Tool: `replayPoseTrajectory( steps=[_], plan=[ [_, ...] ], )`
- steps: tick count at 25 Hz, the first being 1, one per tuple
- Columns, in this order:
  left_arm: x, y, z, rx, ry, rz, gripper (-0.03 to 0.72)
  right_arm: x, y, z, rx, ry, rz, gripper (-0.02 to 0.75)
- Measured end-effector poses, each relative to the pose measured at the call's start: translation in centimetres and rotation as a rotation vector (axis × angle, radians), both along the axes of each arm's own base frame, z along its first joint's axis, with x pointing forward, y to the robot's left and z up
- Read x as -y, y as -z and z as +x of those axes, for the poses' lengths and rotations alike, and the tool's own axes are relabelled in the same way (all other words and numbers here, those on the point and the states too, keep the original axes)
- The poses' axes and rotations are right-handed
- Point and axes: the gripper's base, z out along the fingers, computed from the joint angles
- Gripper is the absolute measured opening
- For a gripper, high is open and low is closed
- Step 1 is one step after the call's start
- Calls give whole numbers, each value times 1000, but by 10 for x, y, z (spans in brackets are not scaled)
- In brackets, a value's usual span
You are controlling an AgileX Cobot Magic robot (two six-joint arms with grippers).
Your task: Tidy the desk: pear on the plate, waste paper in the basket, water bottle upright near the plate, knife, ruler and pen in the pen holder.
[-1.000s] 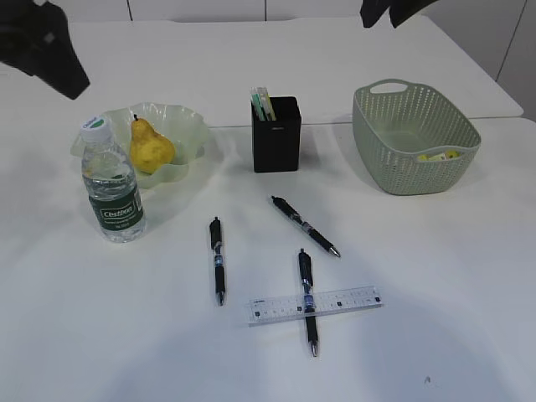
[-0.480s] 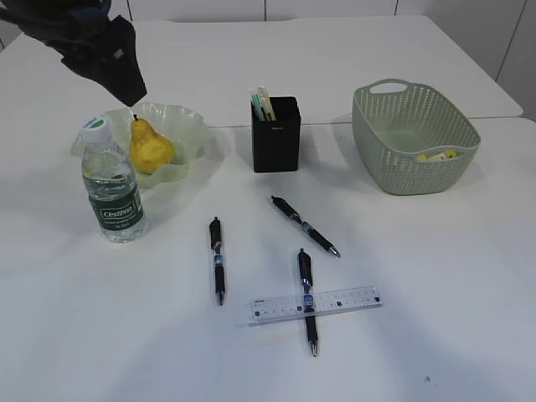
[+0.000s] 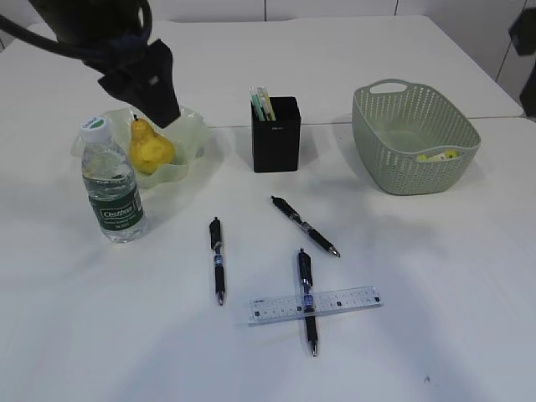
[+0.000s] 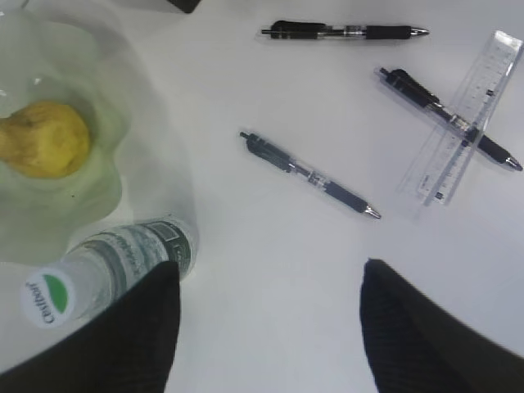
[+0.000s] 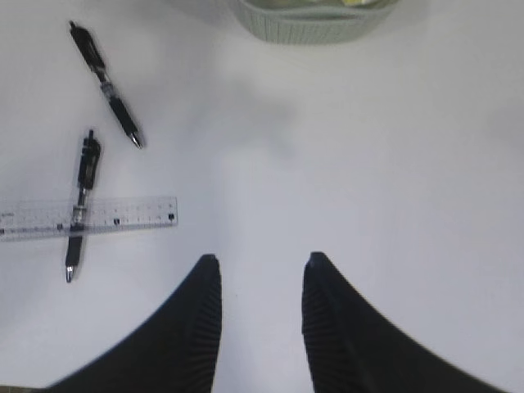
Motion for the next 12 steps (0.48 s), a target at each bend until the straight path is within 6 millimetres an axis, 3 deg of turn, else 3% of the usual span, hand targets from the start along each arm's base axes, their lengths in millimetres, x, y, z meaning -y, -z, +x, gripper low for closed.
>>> replayPoseTrajectory(
  steps=[6,12],
  plan=[
    [26,19,-2,-34,80,33,489,8,25,-38,-69,14,-8,280],
    [59,51,-5,-89,181,87,489,15,36,-71,-75,24,1,280]
  ],
)
